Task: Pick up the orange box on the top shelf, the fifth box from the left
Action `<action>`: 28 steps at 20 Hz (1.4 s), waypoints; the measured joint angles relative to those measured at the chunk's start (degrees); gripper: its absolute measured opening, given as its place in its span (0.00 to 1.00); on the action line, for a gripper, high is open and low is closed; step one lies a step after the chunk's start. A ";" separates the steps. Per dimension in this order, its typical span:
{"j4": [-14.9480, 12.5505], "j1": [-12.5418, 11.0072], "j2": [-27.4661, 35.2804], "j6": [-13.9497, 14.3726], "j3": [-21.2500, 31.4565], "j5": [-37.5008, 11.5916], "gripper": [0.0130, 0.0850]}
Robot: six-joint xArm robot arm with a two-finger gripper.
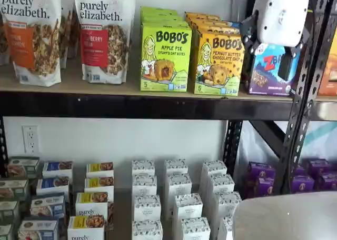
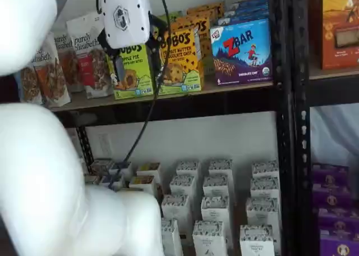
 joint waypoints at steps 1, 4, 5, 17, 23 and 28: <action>1.46 -1.38 -0.17 -0.73 0.20 -0.15 1.00; 10.28 -9.14 -1.22 -4.94 1.37 -1.14 1.00; 10.61 -9.31 -1.24 -5.10 1.37 -1.15 1.00; 6.28 -6.34 -1.08 -3.95 0.86 -1.47 1.00; 0.16 -1.71 -1.22 -1.75 0.85 -2.22 1.00; -0.09 -1.95 -1.07 -1.98 0.67 -3.00 1.00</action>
